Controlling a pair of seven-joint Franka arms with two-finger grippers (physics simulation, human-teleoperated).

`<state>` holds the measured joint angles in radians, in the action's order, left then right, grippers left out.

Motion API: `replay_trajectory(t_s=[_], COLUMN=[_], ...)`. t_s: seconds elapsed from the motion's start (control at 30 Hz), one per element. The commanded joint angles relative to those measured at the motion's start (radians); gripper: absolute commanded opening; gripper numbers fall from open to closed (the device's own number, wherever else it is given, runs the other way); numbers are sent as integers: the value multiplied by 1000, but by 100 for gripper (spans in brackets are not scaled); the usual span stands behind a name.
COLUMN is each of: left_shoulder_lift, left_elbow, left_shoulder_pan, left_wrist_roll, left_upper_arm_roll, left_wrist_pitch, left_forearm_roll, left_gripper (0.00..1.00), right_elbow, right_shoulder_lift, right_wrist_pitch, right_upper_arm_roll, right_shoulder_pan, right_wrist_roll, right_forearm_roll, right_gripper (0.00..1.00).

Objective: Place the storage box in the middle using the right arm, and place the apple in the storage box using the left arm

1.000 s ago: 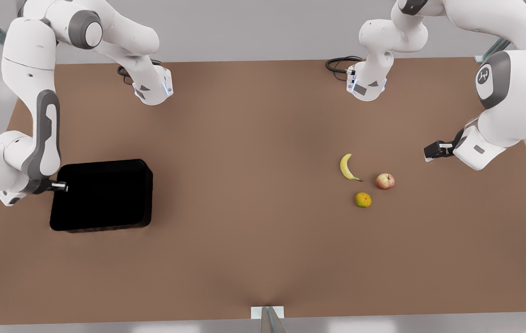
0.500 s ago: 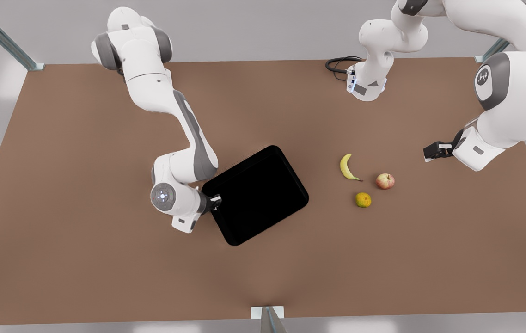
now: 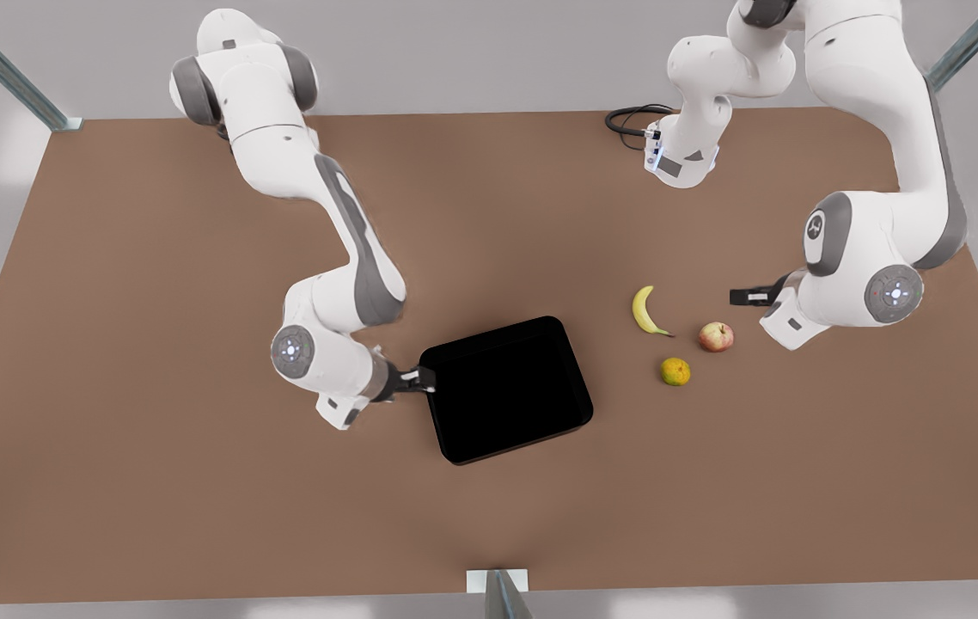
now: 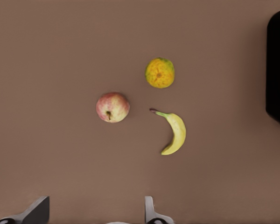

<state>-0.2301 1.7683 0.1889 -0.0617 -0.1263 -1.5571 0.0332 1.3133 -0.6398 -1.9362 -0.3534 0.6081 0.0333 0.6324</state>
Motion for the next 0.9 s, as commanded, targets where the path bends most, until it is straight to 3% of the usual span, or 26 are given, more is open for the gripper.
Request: replay_trajectory(t_s=[0.0,0.1,0.2,0.27,0.87], left_shoulder_lift=[-3,-5,-21,-52,-175], left_elbow=[135,289,290,293,336], left_shoulder_pan=[38,41,27,23,37], left_wrist_roll=[-1,7,69,76,74], left_upper_arm_roll=[-1,-6,-79,-96,-82], left_wrist_pitch=[-414,-650,-659,-687,-756], left_forearm_roll=[1,1,2,2,19], left_gripper=[100,100,100,100,100], right_elbow=[0,-2,20,113,112], right_shoulder_lift=[98,302,446,600,554], right_wrist_pitch=[385,543,645,668,698], right_upper_arm_roll=[-2,-1,1,116,129], right_shoulder_pan=[-131,-360,-467,-493,-482], right_wrist_roll=[169,31,-122,-124,-130], right_forearm_roll=[-106,-564,-697,-778,-777], right_gripper=[100,100,100,100,100])
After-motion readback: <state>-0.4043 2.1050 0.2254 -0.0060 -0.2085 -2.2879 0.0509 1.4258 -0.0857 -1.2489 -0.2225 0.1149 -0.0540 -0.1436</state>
